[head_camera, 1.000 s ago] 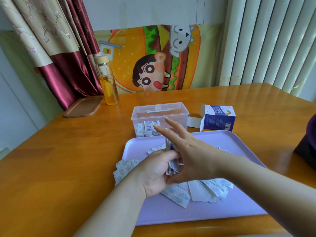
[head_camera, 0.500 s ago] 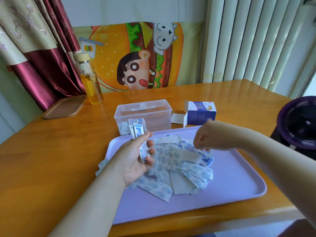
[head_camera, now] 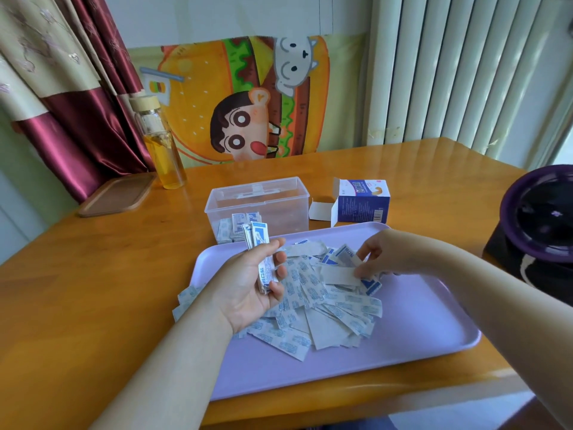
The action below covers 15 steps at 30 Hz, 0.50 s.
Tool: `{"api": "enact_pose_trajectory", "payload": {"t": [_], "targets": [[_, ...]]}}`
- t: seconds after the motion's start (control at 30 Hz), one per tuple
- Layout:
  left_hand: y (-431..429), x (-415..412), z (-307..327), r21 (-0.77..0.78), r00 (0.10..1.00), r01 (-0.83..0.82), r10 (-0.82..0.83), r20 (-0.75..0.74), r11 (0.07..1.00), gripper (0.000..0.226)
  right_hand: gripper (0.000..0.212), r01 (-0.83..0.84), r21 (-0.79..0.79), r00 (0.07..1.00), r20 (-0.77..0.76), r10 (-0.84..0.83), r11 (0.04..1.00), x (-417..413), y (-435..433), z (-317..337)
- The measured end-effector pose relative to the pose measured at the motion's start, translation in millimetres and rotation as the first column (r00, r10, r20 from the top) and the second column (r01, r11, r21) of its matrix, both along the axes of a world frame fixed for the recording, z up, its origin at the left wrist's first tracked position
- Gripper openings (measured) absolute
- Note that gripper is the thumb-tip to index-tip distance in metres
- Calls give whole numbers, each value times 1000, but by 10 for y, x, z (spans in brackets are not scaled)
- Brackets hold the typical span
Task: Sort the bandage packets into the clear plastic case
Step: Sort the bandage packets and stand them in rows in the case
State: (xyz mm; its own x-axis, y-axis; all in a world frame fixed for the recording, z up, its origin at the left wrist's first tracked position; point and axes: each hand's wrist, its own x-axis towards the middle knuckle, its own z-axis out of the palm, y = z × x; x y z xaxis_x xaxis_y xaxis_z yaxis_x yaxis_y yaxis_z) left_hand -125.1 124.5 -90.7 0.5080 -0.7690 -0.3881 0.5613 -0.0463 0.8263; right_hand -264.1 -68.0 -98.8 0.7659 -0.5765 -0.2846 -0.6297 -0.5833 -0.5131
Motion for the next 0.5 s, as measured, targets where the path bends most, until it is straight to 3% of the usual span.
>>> {"api": "enact_pose_trajectory", "payload": {"t": [0.07, 0.23, 0.4, 0.5], "targets": [[-7, 0, -4, 1, 1000, -2, 2, -7, 1000, 16, 14, 17, -41, 1000, -16, -18, 999, -42, -42, 13], [-33, 4, -29, 5, 1000, 1, -1, -6, 1000, 19, 31, -26, -176, 999, -27, 22, 984, -18, -26, -13], [-48, -5, -22, 8, 1000, 3, -3, -2, 1000, 18, 42, -120, -200, 991, -89, 104, 972, 109, 82, -38], [-32, 9, -23, 5, 1000, 7, -7, -4, 1000, 17, 25, -138, -215, 983, -147, 108, 967, 133, 43, -36]]}}
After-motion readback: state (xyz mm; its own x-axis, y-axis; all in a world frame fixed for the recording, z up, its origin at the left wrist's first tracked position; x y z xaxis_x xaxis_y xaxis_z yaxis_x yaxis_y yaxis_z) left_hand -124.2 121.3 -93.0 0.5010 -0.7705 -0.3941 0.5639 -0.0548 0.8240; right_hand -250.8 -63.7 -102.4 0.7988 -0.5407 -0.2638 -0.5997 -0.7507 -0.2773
